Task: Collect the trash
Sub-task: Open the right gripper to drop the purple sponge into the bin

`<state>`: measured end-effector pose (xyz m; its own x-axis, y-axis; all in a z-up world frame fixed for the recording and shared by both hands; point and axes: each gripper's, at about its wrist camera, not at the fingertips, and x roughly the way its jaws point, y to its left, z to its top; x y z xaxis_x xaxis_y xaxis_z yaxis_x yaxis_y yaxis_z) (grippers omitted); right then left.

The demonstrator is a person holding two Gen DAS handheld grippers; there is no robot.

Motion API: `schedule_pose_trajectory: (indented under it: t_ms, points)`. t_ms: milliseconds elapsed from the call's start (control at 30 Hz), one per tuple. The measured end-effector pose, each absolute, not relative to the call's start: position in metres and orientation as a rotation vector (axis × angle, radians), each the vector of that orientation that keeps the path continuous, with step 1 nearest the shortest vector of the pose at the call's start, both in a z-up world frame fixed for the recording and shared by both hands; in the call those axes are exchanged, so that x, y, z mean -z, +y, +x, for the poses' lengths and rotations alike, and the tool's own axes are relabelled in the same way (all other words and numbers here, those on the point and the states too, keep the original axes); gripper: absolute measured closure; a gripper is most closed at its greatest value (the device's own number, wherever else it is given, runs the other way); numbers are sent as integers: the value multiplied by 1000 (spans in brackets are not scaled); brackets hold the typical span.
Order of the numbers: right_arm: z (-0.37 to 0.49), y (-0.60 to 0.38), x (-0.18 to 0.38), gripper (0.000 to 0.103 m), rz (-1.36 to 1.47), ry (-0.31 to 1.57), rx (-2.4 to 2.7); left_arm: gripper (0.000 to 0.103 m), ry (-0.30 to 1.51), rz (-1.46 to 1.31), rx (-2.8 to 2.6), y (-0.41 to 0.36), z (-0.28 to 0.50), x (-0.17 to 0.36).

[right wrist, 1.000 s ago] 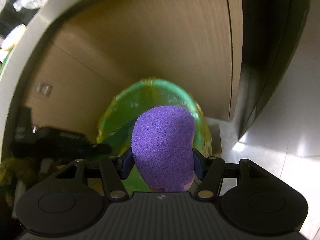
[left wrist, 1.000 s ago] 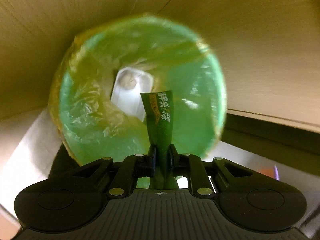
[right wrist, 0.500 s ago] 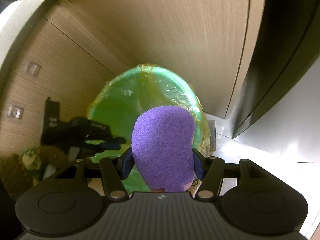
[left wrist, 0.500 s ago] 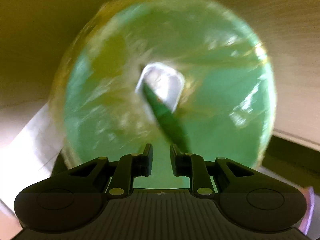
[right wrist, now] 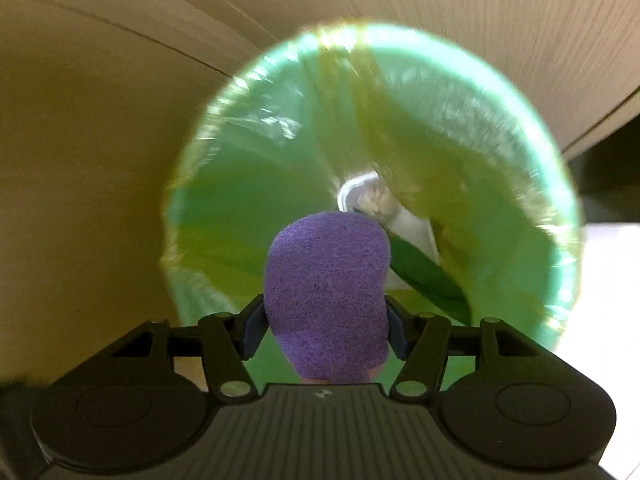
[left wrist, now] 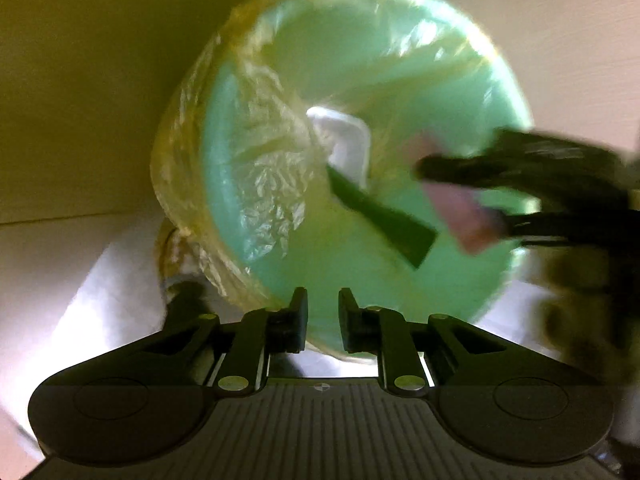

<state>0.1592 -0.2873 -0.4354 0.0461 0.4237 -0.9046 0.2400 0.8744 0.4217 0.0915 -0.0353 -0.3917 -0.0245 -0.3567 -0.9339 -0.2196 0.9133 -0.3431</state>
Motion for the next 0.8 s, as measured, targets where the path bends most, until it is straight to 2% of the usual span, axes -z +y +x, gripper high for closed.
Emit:
schedule_pose_trajectory:
  t_ms: [200,267,333,433,567,667,800]
  points:
    - [165,-290,464,43,610,1596,-91,84,1486,-559,69,-12,93,356]
    - [163,-299,467,41,670,1592,-91,84,1453,-587,63,-4,90,346]
    - [165,-302,471,33,703,1580,-91,84,1411,-610,72,2,90,336]
    - [181,-289,497,32,648,1623,-93,84,1329,-614,96,0,91,334]
    - [194,-260,562,33,462,1724,-39,84,1291,-641,81,4,85,342]
    - [188,-253,613,43,458,1855,23,84,1323,-627,90,1,81,349]
    - [172,-258,625,43,535,1922,61,84,1349,-616,114,1,83,349]
